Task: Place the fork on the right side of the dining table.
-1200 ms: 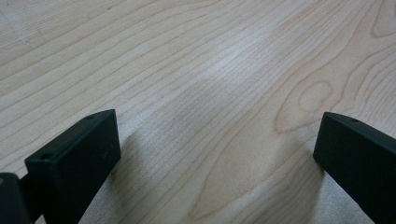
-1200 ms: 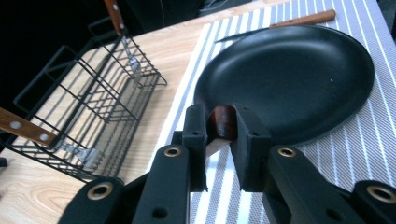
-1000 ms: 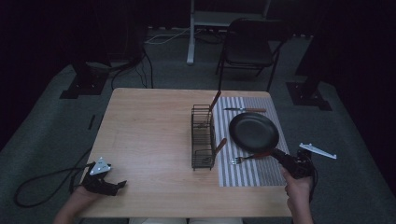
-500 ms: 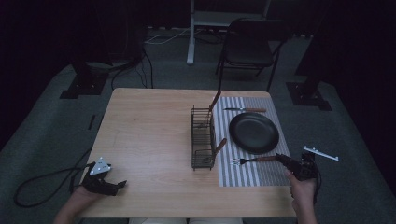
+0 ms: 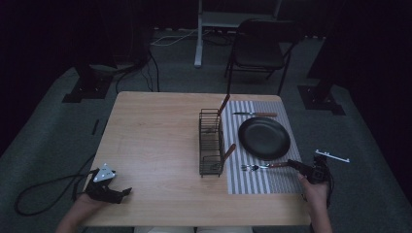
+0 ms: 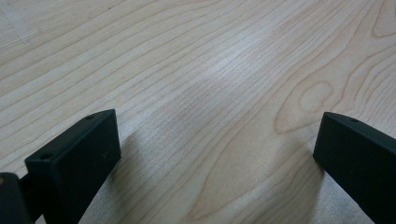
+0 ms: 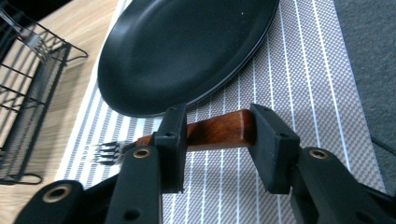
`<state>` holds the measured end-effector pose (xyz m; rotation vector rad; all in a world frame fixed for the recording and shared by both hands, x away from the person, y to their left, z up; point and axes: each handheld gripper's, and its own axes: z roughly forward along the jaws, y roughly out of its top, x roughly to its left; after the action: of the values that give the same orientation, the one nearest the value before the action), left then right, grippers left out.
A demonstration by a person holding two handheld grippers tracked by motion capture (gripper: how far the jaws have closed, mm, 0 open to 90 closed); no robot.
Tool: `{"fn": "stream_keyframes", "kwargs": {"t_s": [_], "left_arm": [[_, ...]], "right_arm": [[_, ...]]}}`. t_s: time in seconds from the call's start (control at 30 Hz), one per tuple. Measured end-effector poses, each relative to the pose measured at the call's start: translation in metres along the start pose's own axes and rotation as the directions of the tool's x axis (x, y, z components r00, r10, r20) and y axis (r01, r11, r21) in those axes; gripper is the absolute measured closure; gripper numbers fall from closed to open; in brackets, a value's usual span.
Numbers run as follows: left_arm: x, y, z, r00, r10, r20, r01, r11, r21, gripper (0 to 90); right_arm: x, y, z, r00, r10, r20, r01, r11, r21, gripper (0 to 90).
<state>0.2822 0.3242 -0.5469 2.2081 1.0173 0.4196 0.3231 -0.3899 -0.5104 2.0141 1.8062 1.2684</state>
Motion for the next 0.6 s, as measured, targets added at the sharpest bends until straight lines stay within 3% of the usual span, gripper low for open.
{"fn": "stream_keyframes", "kwargs": {"t_s": [0.13, 0.3, 0.5, 0.6], "left_arm": [[0.0, 0.0, 0.0, 1.0, 0.0, 0.0, 0.0, 1.0, 0.0, 0.5], [0.0, 0.0, 0.0, 1.0, 0.0, 0.0, 0.0, 1.0, 0.0, 0.6], [0.0, 0.0, 0.0, 1.0, 0.0, 0.0, 0.0, 1.0, 0.0, 0.5], [0.0, 0.0, 0.0, 1.0, 0.0, 0.0, 0.0, 1.0, 0.0, 0.5]], "right_arm": [[-0.003, 0.004, 0.009, 0.9991, -0.041, 0.001, 0.041, 0.999, 0.019, 53.7], [-0.005, 0.007, 0.021, 0.9955, -0.086, 0.041, 0.083, 0.994, 0.065, 50.6], [-0.002, 0.004, 0.03, 0.9775, -0.16, 0.137, 0.144, 0.982, 0.119, 46.9], [-0.001, 0.002, 0.032, 0.9714, -0.182, 0.153, 0.164, 0.979, 0.124, 41.7]]}}
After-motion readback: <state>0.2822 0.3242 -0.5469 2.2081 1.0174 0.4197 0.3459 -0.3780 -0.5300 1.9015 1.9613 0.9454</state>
